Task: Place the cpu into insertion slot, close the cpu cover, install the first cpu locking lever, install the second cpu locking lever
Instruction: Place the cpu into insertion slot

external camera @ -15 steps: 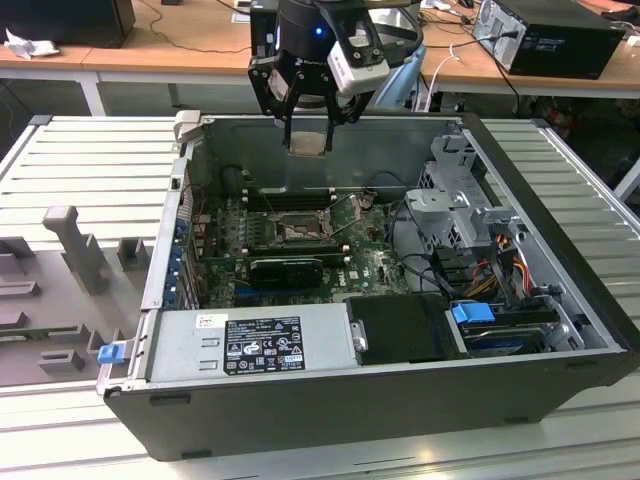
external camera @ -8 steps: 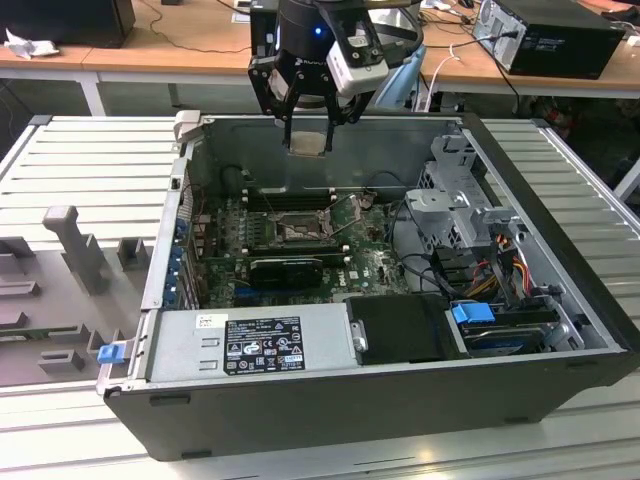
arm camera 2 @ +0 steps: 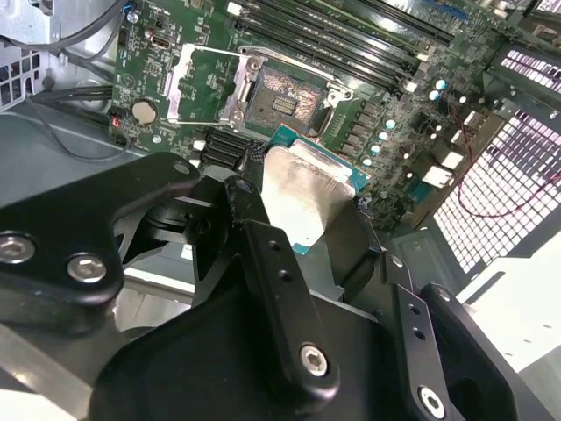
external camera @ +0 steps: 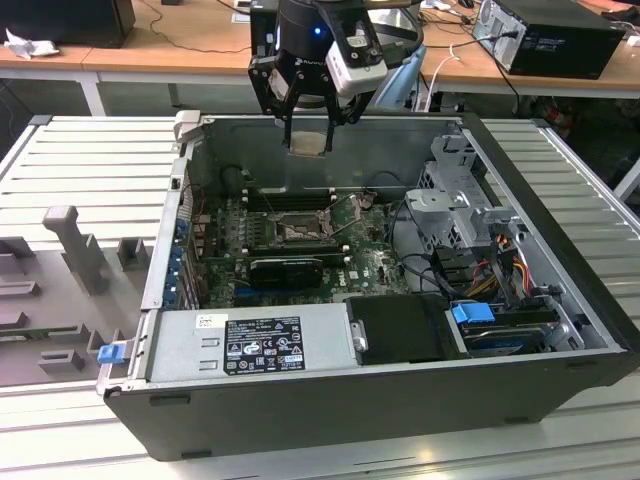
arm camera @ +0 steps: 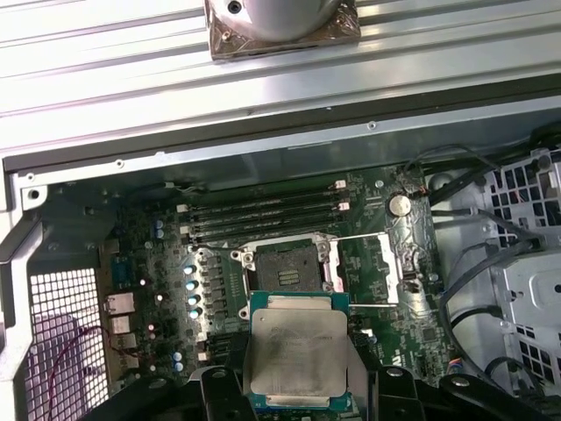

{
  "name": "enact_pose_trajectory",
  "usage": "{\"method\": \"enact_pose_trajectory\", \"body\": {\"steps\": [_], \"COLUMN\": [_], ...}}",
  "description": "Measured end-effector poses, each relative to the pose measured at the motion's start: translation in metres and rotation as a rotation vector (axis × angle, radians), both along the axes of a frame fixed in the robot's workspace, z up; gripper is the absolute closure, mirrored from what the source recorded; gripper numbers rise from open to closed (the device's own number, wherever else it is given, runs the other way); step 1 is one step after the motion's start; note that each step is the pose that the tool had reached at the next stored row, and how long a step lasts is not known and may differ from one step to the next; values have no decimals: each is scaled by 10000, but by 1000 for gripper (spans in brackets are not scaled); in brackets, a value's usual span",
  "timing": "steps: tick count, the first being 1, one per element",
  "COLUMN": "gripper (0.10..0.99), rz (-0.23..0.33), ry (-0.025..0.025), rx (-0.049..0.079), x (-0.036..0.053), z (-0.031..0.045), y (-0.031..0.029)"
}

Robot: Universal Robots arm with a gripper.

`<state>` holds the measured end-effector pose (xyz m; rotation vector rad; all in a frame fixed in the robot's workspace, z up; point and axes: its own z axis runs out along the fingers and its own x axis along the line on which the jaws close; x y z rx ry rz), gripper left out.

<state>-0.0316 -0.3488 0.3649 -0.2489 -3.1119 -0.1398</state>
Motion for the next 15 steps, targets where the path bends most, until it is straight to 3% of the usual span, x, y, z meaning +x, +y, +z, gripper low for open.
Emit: {"method": "enact_pose_trajectory", "body": {"steps": [15], "gripper": [557], "rz": [-360], "ry": [0], "rx": [0], "x": [0], "z": [0], "y": [0]}}
